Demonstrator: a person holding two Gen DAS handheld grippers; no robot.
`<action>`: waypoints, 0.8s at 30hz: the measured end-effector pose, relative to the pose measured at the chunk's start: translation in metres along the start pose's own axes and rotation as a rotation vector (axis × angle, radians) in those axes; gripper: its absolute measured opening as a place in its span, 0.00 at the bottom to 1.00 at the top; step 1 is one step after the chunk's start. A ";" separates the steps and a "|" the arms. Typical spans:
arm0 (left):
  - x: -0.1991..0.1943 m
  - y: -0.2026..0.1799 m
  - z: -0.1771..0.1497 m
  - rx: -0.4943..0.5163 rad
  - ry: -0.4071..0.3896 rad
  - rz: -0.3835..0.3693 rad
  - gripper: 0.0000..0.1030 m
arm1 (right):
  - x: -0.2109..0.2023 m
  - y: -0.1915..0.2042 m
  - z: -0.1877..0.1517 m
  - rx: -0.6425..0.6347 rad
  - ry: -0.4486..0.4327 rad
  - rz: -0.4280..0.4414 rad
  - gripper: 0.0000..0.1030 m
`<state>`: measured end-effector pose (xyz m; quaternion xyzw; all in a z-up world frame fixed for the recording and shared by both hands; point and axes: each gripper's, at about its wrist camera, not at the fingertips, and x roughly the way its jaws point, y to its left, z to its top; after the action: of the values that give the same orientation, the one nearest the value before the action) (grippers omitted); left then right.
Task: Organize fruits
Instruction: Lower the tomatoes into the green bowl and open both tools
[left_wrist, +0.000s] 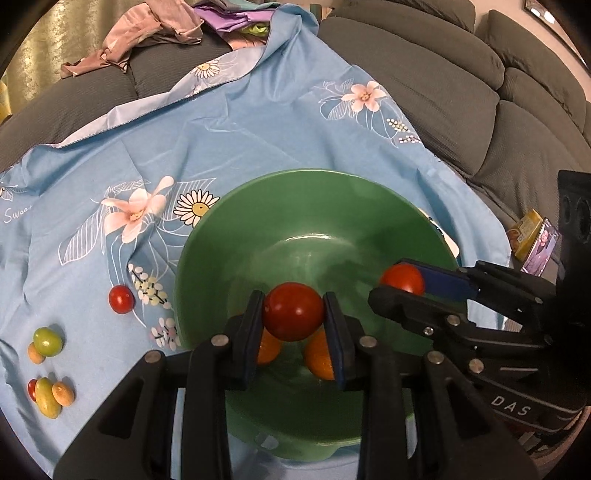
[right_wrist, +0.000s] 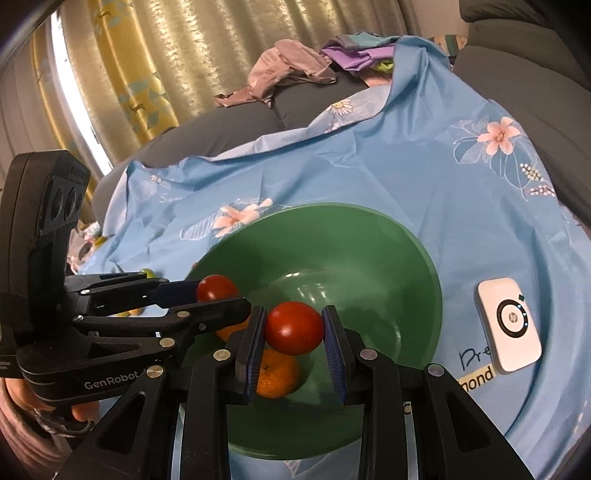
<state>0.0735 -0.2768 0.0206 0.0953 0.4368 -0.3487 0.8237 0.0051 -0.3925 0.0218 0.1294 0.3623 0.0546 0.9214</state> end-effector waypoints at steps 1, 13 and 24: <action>0.000 0.000 0.000 0.000 0.000 0.003 0.31 | 0.000 0.000 0.000 0.001 0.002 -0.008 0.32; -0.034 0.015 -0.005 -0.077 -0.065 0.077 0.78 | -0.013 0.004 0.002 0.008 -0.002 -0.059 0.35; -0.106 0.071 -0.079 -0.239 -0.112 0.229 0.86 | -0.028 0.042 0.000 -0.050 -0.004 0.003 0.41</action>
<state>0.0292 -0.1362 0.0462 0.0262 0.4150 -0.2026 0.8866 -0.0155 -0.3578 0.0520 0.1069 0.3588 0.0648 0.9250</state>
